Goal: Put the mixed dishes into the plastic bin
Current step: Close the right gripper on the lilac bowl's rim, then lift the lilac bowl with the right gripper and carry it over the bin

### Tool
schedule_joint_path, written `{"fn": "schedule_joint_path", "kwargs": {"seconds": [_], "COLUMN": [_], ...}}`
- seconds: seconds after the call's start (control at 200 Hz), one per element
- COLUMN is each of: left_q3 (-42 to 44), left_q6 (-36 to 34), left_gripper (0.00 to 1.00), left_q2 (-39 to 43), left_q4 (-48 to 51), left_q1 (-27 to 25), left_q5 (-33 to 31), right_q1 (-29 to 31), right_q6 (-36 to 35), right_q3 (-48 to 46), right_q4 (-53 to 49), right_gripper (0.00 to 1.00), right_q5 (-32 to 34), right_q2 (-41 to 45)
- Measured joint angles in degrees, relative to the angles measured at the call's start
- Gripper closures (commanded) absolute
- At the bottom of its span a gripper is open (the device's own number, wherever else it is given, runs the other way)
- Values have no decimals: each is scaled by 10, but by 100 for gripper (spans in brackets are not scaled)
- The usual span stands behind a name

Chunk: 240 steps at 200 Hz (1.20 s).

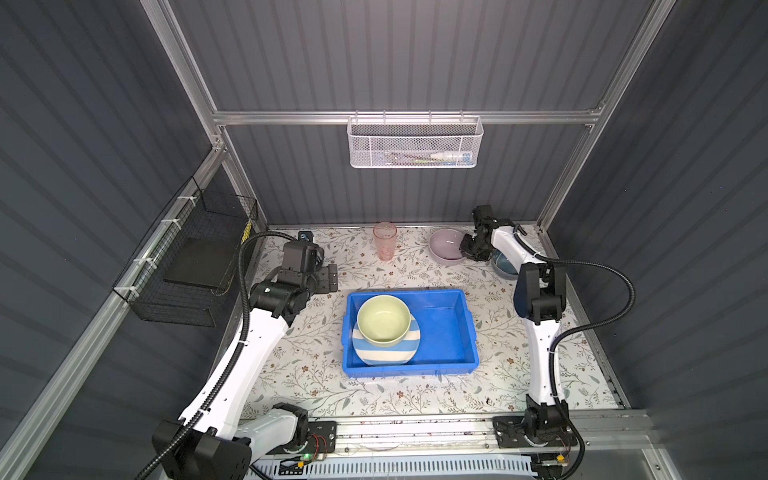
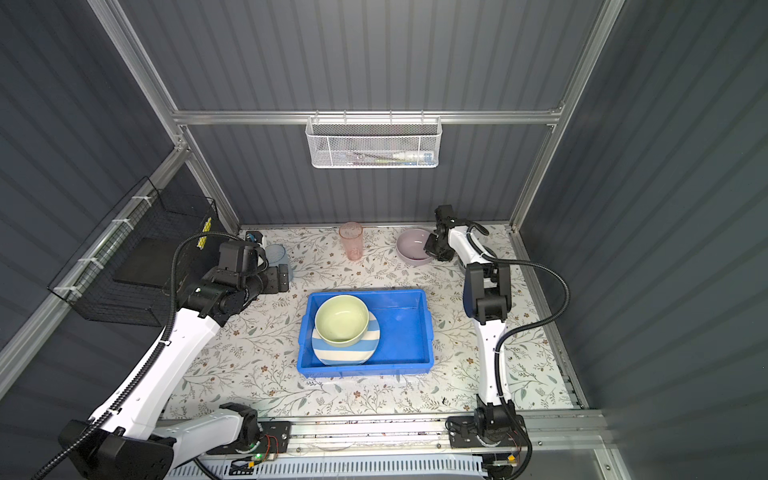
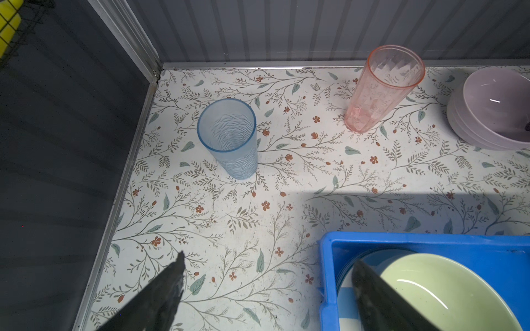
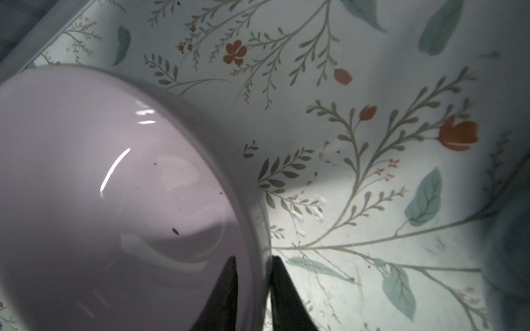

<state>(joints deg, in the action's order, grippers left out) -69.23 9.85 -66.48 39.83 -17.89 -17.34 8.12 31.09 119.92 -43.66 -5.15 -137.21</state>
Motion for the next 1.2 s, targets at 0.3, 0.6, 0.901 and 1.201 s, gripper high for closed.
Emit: {"fn": "schedule_joint_path", "kwargs": {"seconds": [0.3,0.6,0.901,1.201], "left_q3": [0,10,11,9], "left_q6": [0,0,-3,-40], "left_gripper": [7,7,6,5], "left_q2": [0,0,-15,-26], "left_q4": [0,1,4,19], "left_q1": [0,0,0,0], "left_q5": [-1,7,54,143], "right_q1": [0,-1,1,23], "right_q6": [-1,-16,-73,-117], "right_q3": [0,-52,-80,-68], "right_q4": [-5,11,-28,-73], "right_gripper": [96,100,100,100], "right_q5": [-3,-35,-63,-94], "right_q2": [-9,22,134,250]}}
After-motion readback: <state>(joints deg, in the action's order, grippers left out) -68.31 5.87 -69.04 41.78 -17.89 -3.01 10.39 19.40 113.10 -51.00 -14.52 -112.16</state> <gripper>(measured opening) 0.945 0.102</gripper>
